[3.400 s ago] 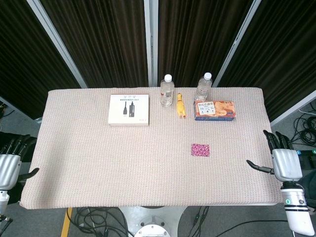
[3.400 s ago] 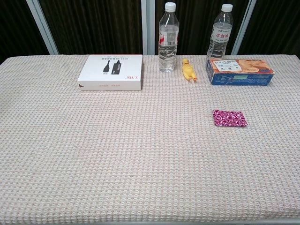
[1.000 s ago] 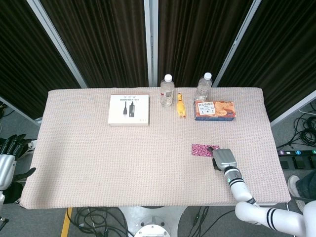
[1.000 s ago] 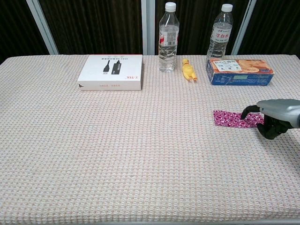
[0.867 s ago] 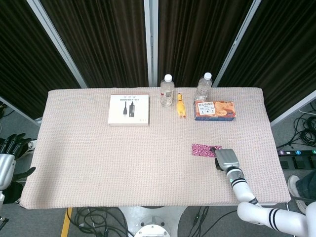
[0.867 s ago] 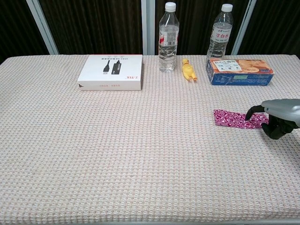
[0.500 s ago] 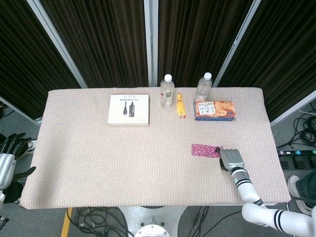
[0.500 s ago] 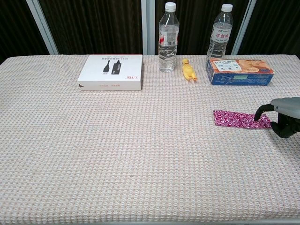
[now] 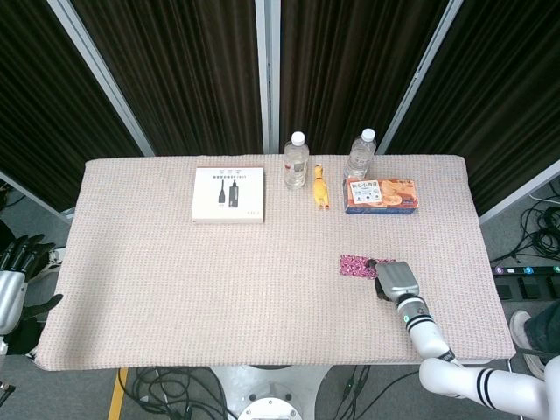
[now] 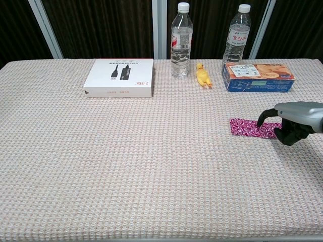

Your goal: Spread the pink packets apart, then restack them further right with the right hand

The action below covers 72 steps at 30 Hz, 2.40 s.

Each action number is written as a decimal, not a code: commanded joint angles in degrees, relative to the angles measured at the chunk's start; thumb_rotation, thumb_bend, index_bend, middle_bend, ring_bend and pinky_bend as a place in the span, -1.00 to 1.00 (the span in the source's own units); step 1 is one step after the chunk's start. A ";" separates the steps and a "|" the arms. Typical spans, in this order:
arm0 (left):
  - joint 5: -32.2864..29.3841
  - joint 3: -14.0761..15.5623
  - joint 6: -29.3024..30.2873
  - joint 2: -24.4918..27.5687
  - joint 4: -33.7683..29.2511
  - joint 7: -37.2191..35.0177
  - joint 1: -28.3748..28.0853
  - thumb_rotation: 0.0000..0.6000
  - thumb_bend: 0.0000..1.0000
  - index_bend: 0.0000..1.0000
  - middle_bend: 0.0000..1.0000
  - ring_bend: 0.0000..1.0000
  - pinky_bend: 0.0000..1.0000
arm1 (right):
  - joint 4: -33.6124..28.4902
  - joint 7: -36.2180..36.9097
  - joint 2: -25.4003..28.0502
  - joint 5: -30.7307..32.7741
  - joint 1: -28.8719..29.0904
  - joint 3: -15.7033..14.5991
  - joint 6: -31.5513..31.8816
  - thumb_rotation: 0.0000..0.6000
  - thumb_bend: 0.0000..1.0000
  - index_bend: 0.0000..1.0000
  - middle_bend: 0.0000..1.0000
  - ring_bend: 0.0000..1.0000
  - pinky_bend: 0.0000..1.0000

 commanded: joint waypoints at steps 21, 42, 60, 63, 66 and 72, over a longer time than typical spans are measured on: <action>-0.18 0.10 -0.23 -0.19 0.84 -0.73 0.09 1.00 -1.00 -0.51 -0.55 -0.76 -0.52 | 1.29 -2.06 -0.30 4.36 1.55 -0.79 0.04 1.00 0.32 -0.50 1.00 1.00 1.00; -0.16 0.09 -0.32 -0.29 0.98 -0.84 0.01 1.00 -1.00 -0.51 -0.55 -0.76 -0.52 | -0.39 -1.14 2.01 3.84 1.01 -1.59 0.80 1.00 0.33 -0.49 1.00 1.00 1.00; -0.39 -0.11 -0.28 0.12 1.13 -1.45 0.03 1.00 -1.00 -0.51 -0.55 -0.76 -0.52 | -1.19 -3.43 -0.31 4.12 2.63 -1.25 1.87 1.00 0.32 -0.47 1.00 1.00 1.00; -0.42 -0.13 -0.29 0.13 1.25 -1.63 0.03 1.00 -1.00 -0.51 -0.55 -0.76 -0.52 | -1.31 -3.20 -0.39 3.53 2.67 -0.79 2.69 1.00 0.32 -0.47 1.00 1.00 1.00; -0.53 -0.11 -0.35 0.09 1.47 -1.85 0.07 1.00 -1.00 -0.51 -0.55 -0.76 -0.52 | -0.57 -3.02 -0.83 3.52 2.84 -0.38 2.72 1.00 0.32 -0.50 1.00 1.00 1.00; -0.81 -0.12 -0.57 -0.03 2.03 -2.15 0.10 1.00 -1.00 -0.51 -0.55 -0.76 -0.52 | 1.93 -3.79 -2.63 4.99 3.71 -0.28 1.23 1.00 0.32 -0.51 1.00 1.00 1.00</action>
